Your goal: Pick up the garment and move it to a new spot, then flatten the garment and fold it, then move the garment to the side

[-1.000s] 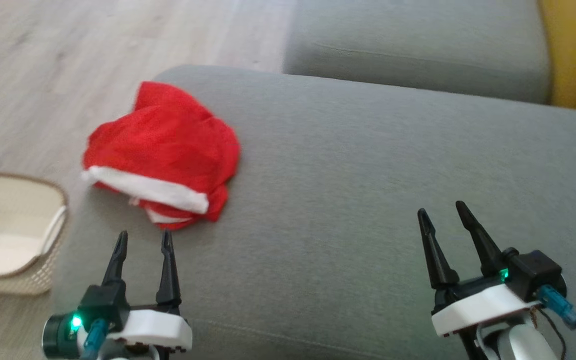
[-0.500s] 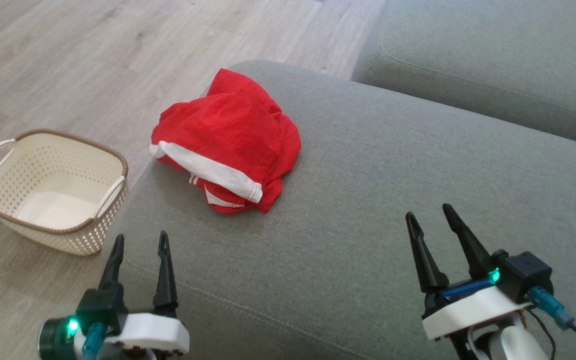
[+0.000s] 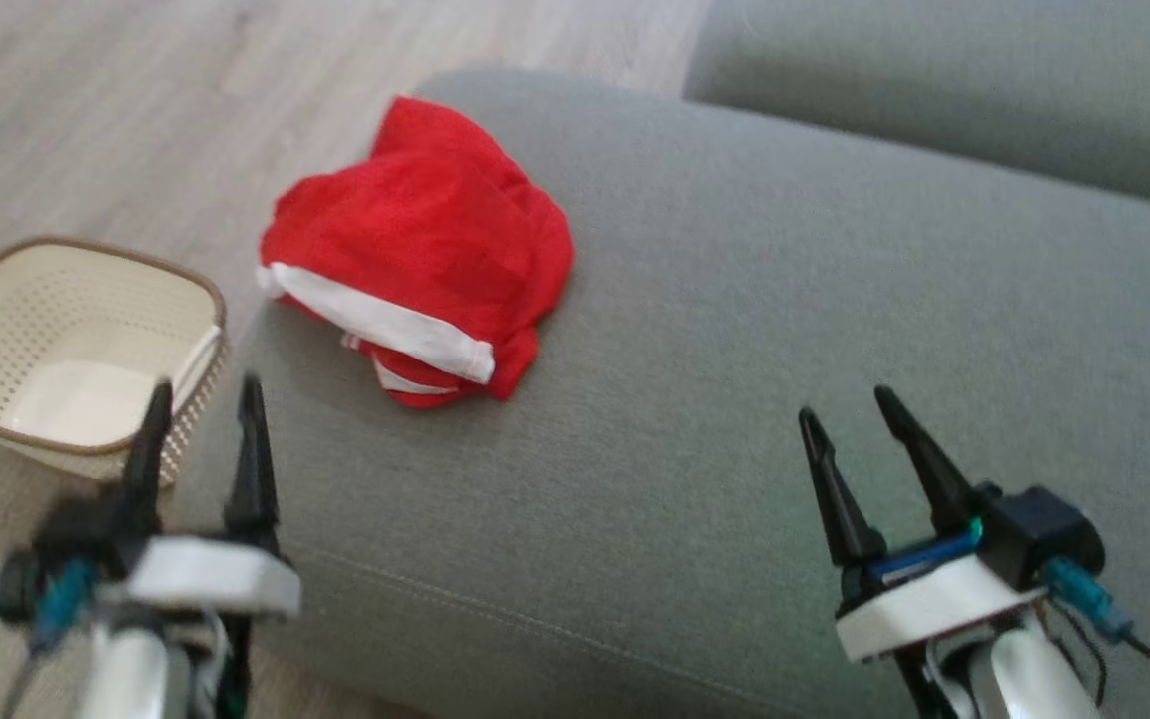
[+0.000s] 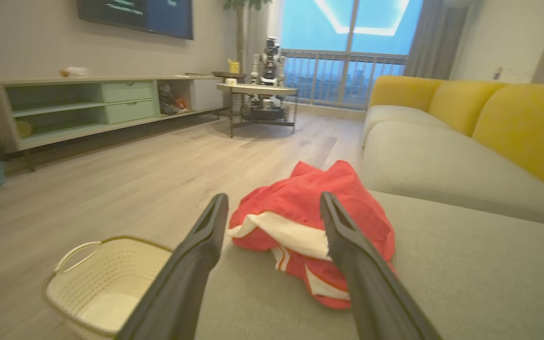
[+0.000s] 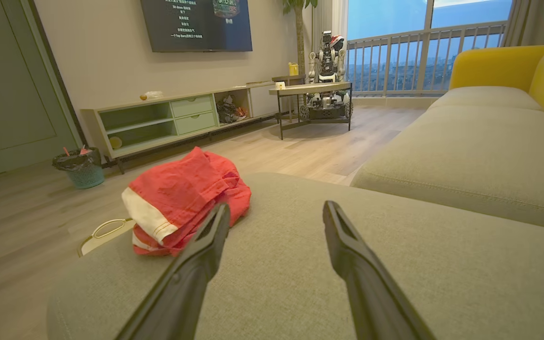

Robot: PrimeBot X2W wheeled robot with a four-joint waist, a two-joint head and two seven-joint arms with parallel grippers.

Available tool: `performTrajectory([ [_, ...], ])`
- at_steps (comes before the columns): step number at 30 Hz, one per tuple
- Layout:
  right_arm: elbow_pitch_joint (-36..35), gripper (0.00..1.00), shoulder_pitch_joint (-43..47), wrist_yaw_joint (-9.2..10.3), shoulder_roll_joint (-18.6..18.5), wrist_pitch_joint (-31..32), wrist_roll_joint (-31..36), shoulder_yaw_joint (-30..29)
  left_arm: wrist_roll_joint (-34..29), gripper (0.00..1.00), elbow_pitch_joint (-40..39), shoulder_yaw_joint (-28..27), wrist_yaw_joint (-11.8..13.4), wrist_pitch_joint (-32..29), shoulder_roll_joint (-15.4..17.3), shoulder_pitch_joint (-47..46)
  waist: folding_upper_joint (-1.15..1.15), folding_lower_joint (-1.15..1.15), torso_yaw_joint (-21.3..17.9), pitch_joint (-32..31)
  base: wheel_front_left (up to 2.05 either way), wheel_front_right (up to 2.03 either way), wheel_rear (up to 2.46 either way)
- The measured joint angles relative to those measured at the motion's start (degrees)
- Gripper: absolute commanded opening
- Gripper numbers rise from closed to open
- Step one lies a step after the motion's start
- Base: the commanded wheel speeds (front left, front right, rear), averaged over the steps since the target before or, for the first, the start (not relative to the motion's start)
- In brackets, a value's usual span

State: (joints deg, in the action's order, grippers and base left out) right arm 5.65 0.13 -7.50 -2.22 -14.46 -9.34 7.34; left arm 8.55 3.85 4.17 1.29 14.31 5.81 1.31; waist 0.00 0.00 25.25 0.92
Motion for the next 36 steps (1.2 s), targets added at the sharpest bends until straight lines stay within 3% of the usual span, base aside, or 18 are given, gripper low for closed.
performTrajectory([
  [1, -0.23, 1.0, -0.42, 0.0, 0.0, 0.0, 0.52, -0.04, 1.14, 1.0, 1.25, -0.58, -0.91, -0.04, 0.4, -1.89, 0.0, 0.0, -0.49, 0.75, 0.0, 0.0, 0.0],
  [2, -1.35, 1.0, -2.63, 0.0, -0.02, 0.01, 1.85, -0.35, 2.46, 1.0, 5.19, -0.89, -3.82, -1.7, 2.74, -8.0, 0.0, 0.0, -2.04, 3.24, 0.0, 0.0, 0.0],
  [7, -3.6, 1.0, -6.3, 0.0, -0.24, 0.77, 3.83, 0.1, 6.76, 1.0, 14.22, -0.74, -7.39, -8.51, 6.24, -21.21, 0.0, 0.02, -5.08, 7.89, 0.0, 0.0, 0.0],
  [13, -4.83, 1.0, -8.83, 0.0, -0.42, 1.35, 5.9, 1.11, 12.14, 1.0, 24.97, 1.38, -8.42, -15.91, 10.23, -32.42, 0.0, 0.02, -9.91, 12.71, 0.0, 0.0, 0.0],
  [16, -5.57, 1.0, -9.39, 0.0, -0.62, 1.35, 5.89, 0.71, 15.16, 1.0, 28.73, 5.39, -8.46, -19.49, 12.48, -35.62, 0.0, 0.02, -12.0, 14.75, 0.0, 0.0, 0.0],
  [22, -6.04, 1.0, -10.71, 0.0, -0.75, 1.25, 6.22, 0.92, 19.76, 1.0, 34.78, 9.99, -8.83, -22.48, 17.12, -40.34, 0.0, 0.01, -15.16, 18.27, 0.0, 0.0, 0.0],
  [28, -6.04, 1.0, -11.33, 0.0, -0.78, 0.77, 6.89, 0.98, 21.46, 1.0, 41.07, 12.57, -8.84, -23.34, 17.56, -43.22, 0.0, 0.01, -16.31, 20.07, 0.0, 0.0, 0.0],
  [29, -6.03, 1.0, -11.35, 0.0, -0.78, 0.77, 6.88, 0.98, 21.87, 0.81, 41.87, 13.17, -8.84, -23.36, 17.62, -43.53, 0.0, 0.01, -16.36, 20.2, 0.0, 0.0, 0.0],
  [31, -5.99, 1.0, -11.4, 0.0, -0.78, 0.77, 6.84, 0.94, 23.29, 0.0, 42.96, 13.77, -8.86, -23.27, 17.6, -44.06, 0.0, 0.0, -16.31, 20.32, 0.0, 0.0, 0.0],
  [36, -5.77, 1.0, -11.95, 0.0, -0.78, 0.79, 6.84, 0.52, 24.88, 0.0, 44.14, 16.14, -8.86, -21.23, 17.61, -45.29, 0.0, 0.0, -15.58, 20.16, 0.0, 0.0, 0.0],
])
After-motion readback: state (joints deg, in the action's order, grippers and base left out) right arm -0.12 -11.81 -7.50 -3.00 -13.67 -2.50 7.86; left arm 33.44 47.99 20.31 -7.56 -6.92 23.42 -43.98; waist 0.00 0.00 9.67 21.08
